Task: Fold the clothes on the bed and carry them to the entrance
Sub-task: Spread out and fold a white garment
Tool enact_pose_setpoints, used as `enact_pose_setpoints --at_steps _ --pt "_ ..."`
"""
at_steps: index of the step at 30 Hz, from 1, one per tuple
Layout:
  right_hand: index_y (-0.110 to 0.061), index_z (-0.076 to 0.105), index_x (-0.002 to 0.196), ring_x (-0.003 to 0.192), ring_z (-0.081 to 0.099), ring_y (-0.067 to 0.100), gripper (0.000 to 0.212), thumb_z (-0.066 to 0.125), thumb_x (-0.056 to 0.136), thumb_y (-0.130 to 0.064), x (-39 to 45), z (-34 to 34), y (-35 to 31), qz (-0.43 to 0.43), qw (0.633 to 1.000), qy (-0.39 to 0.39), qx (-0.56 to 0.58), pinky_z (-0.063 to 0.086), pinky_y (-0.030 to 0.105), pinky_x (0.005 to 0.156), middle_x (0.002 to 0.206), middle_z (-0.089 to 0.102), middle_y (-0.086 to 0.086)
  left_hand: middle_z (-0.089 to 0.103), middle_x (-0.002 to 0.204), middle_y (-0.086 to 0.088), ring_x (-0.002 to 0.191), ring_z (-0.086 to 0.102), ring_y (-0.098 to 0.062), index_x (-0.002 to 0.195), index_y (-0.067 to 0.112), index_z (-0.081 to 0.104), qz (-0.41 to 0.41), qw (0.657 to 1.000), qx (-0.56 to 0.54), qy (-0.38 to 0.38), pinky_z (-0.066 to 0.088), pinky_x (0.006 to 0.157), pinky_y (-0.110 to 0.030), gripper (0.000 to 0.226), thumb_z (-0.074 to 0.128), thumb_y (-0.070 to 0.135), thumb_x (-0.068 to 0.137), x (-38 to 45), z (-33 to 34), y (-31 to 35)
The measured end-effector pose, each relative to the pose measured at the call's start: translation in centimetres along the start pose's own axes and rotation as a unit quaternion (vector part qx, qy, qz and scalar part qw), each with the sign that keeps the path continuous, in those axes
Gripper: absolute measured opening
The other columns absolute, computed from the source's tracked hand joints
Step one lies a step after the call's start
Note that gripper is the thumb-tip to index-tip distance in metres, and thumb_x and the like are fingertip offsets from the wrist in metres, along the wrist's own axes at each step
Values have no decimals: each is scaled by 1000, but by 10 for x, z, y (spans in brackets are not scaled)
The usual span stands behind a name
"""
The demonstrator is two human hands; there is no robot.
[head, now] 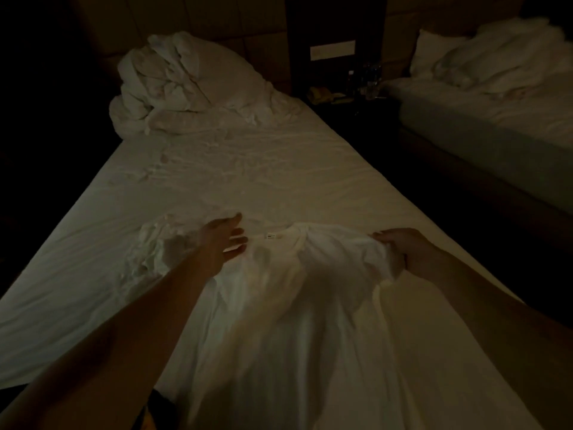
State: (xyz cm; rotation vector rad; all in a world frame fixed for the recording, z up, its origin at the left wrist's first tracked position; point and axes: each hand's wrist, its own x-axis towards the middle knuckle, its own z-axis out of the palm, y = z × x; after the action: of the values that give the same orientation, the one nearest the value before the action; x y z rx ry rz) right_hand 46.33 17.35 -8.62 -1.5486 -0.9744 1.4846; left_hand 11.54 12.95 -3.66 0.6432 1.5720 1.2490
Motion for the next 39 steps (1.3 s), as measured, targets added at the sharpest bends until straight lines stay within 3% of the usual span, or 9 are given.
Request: enact_pose_setpoints --at_steps 3,5,10,12,19,25,29,35,39 --pt "-2 65 119 89 67 28 43 78 78 -8 -4 2 -3 -13 1000 23 16 53 33 71 103 71 13 61 87 -16 62 65 -19 96 9 57 70 996 -32 35 56 51 -27 10 60 19 96 12 -10 -24" --pt "-10 65 121 89 67 26 42 76 81 -9 -7 5 -7 -18 999 22 24 52 31 65 105 70 11 62 92 -23 62 66 -14 92 7 63 149 976 149 49 52 53 -17 2 62 8 93 21 -27 -51" --pt "-17 63 124 107 62 27 51 74 77 1 -8 23 -25 -2 999 -33 -35 49 35 77 120 64 14 21 158 7 146 20 -18 147 28 36 183 693 676 -171 23 116 -36 79 51 71 82 15 -68 -103" --pt "-10 61 127 106 60 27 54 72 77 7 -8 42 -36 -20 994 -2 -104 51 31 74 123 61 16 -2 163 8 150 -1 -15 152 36 20 173 644 723 -180 7 121 -46 90 34 85 77 17 -74 -112" --pt "-8 56 129 115 58 35 43 62 87 -8 -21 149 -70 -206 774 131 -585 51 37 90 128 58 16 -16 162 5 148 -14 -12 154 37 1 197 649 723 -129 -5 117 -54 121 -2 99 50 21 -83 -131" --pt "-17 40 146 127 51 29 75 74 83 -39 -46 256 -19 -187 903 -88 -376 51 43 98 143 47 8 -16 162 -9 148 -7 -36 154 21 -11 117 740 661 -55 6 119 -50 117 7 94 65 -5 -89 -142" --pt "-22 48 140 113 58 23 46 57 95 -23 -76 251 5 -111 950 -147 -253 59 41 84 132 50 -1 1 161 -17 147 6 -41 155 12 6 30 726 682 -79 17 118 -53 96 29 76 86 -36 -98 -136" --pt "-14 57 128 118 56 28 37 52 91 -15 -138 157 53 -133 869 -13 -477 47 32 96 130 59 10 34 149 -13 138 34 -33 142 7 37 -8 713 697 -75 40 105 -46 47 42 31 101 -119 -100 -140" --pt "-12 37 139 126 46 37 56 58 91 -31 -195 96 124 -17 789 -3 -614 45 41 100 139 44 15 42 146 -17 134 42 -33 143 2 37 -45 693 711 -105 36 106 -38 53 48 30 100 -184 -93 -153"
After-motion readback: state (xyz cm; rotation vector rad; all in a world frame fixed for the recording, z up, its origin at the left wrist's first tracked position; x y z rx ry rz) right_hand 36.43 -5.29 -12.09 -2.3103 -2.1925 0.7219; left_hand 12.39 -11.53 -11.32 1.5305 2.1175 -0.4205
